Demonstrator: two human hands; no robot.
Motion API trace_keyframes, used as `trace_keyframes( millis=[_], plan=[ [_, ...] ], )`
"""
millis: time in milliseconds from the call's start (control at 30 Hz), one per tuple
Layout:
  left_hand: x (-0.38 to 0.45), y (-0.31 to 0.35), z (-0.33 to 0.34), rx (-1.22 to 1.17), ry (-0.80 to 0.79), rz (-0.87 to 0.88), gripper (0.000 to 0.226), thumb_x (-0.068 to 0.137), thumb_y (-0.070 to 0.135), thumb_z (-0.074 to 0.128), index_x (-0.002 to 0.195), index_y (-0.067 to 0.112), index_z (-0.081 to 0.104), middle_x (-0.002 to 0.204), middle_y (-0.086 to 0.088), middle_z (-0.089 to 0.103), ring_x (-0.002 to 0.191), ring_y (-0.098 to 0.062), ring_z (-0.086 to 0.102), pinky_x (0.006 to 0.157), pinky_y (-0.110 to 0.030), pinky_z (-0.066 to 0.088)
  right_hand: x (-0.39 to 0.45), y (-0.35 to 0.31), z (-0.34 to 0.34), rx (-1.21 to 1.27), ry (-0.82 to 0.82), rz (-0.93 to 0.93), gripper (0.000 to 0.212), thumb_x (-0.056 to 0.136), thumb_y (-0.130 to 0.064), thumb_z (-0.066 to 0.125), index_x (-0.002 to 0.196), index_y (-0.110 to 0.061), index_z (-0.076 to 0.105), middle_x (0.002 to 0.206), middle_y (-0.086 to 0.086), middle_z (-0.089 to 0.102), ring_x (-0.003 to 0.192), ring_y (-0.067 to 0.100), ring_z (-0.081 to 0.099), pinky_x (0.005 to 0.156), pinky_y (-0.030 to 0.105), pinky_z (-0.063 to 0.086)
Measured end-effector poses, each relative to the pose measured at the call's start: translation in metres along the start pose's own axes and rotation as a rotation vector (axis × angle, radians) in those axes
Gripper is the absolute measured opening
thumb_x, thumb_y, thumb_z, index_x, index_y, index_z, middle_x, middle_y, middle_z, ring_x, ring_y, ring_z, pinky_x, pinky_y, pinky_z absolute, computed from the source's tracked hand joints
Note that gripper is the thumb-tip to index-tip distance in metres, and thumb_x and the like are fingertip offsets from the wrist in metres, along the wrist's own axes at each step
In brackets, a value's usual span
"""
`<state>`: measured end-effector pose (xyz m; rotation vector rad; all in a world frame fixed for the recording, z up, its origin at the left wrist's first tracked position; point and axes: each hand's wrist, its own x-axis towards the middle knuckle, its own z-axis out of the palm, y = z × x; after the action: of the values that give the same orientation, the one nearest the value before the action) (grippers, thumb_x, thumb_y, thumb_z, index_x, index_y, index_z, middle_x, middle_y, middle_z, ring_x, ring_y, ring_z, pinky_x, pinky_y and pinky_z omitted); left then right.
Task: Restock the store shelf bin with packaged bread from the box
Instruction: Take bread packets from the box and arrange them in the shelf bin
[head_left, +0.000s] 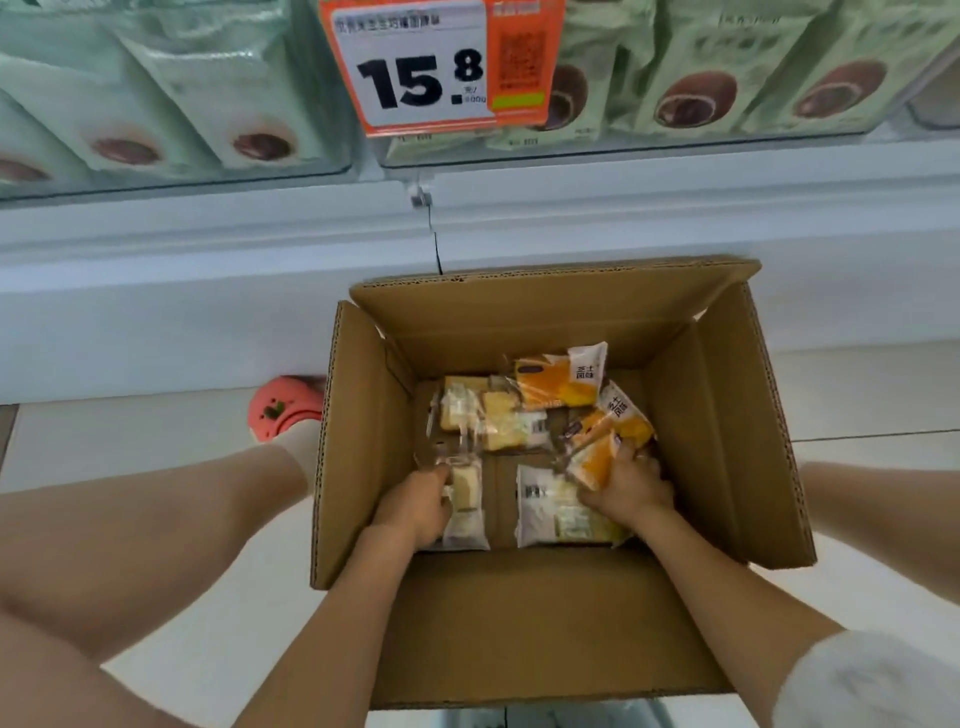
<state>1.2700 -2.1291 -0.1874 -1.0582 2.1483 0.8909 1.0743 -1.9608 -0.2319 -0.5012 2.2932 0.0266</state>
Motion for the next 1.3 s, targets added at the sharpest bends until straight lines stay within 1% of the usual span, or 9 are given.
trace_keyframes(
  millis=[100, 267, 400, 533, 700, 867, 1033, 1167, 1300],
  plan=[
    [-0.001, 0.011, 0.000, -0.429, 0.015, -0.056, 0.022, 0.094, 0.024, 0.056, 0.115, 0.018, 0.058, 0.117, -0.007, 0.061, 0.100, -0.021, 0.059, 0.085, -0.035, 0.052, -0.021, -0.011, -0.006, 0.154, 0.058, -0.118, 0.100, 0.067, -0.055, 0.074, 0.142, -0.019, 0.018, 0.140, 0.007, 0.036, 0.131, 0.029, 0.033, 0.102, 0.050, 0.038],
    [-0.010, 0.047, -0.023, -1.142, -0.193, -0.052, 0.048, 0.083, 0.054, 0.063, 0.117, 0.021, 0.062, 0.114, -0.002, 0.067, 0.105, -0.020, 0.064, 0.093, -0.039, 0.050, -0.065, -0.048, -0.020, 0.016, 0.155, -0.520, 0.101, 0.065, -0.062, 0.069, 0.144, -0.025, 0.016, 0.142, -0.001, 0.031, 0.133, 0.021, 0.027, 0.109, 0.046, 0.029],
    [-0.025, 0.053, -0.024, -1.080, -0.035, -0.014, 0.041, 0.082, 0.042, 0.069, 0.113, 0.015, 0.065, 0.104, -0.007, 0.071, 0.097, -0.023, 0.067, 0.090, -0.041, 0.054, -0.097, -0.050, -0.023, 0.022, 0.231, -0.627, 0.099, 0.068, -0.071, 0.062, 0.146, -0.028, 0.017, 0.146, -0.005, 0.028, 0.136, 0.018, 0.023, 0.113, 0.042, 0.022],
    [-0.036, 0.048, -0.030, -1.195, 0.065, -0.006, 0.037, 0.087, 0.040, 0.065, 0.113, 0.014, 0.063, 0.103, -0.011, 0.071, 0.095, -0.027, 0.068, 0.089, -0.045, 0.054, -0.110, -0.035, -0.032, 0.828, 0.331, -0.384, 0.064, 0.088, -0.063, 0.041, 0.142, -0.032, 0.032, 0.146, -0.002, 0.035, 0.136, 0.013, 0.025, 0.113, 0.036, 0.022],
    [-0.054, 0.058, -0.042, -1.304, 0.125, 0.038, 0.030, 0.096, 0.043, 0.048, 0.106, 0.019, 0.061, 0.100, -0.009, 0.070, 0.090, -0.022, 0.068, 0.073, -0.033, 0.055, -0.127, -0.025, -0.040, 1.191, 0.133, -0.180, 0.028, 0.099, -0.037, 0.038, 0.108, -0.018, 0.057, 0.100, 0.003, 0.067, 0.088, 0.013, 0.063, 0.074, 0.026, 0.052],
    [-0.065, 0.066, -0.031, -1.003, 0.304, 0.093, 0.034, 0.101, 0.040, 0.035, 0.088, 0.022, 0.060, 0.092, -0.015, 0.069, 0.086, -0.030, 0.067, 0.080, -0.042, 0.053, -0.125, -0.027, -0.036, 1.066, 0.258, -0.240, 0.024, 0.100, -0.032, 0.038, 0.096, -0.017, 0.056, 0.089, 0.005, 0.065, 0.078, 0.015, 0.061, 0.069, 0.032, 0.049],
    [-0.072, 0.070, -0.018, -0.602, 0.557, 0.223, 0.038, 0.102, 0.036, 0.030, 0.074, 0.022, 0.051, 0.071, -0.002, 0.057, 0.061, -0.016, 0.057, 0.053, -0.028, 0.047, -0.128, -0.023, -0.034, 0.922, 0.440, -0.181, 0.025, 0.102, -0.027, 0.032, 0.098, -0.013, 0.052, 0.080, 0.002, 0.059, 0.062, 0.010, 0.053, 0.051, 0.021, 0.040],
    [-0.075, 0.080, -0.019, -0.687, 0.542, 0.201, 0.034, 0.103, 0.035, 0.031, 0.087, 0.016, 0.055, 0.071, -0.005, 0.057, 0.051, -0.013, 0.059, 0.036, -0.018, 0.045, -0.125, -0.024, -0.038, 1.254, 0.408, -0.142, 0.030, 0.101, -0.034, 0.035, 0.090, -0.014, 0.055, 0.088, 0.015, 0.063, 0.070, 0.019, 0.058, 0.060, 0.034, 0.047],
    [-0.073, 0.076, -0.028, -0.680, 0.562, 0.212, 0.040, 0.102, 0.037, 0.031, 0.088, 0.010, 0.058, 0.070, -0.009, 0.058, 0.052, -0.017, 0.060, 0.042, -0.026, 0.050, -0.124, -0.022, -0.045, 1.376, 0.232, -0.181, 0.031, 0.101, -0.034, 0.037, 0.100, -0.015, 0.062, 0.102, 0.018, 0.068, 0.091, 0.031, 0.064, 0.086, 0.049, 0.050]
  ],
)
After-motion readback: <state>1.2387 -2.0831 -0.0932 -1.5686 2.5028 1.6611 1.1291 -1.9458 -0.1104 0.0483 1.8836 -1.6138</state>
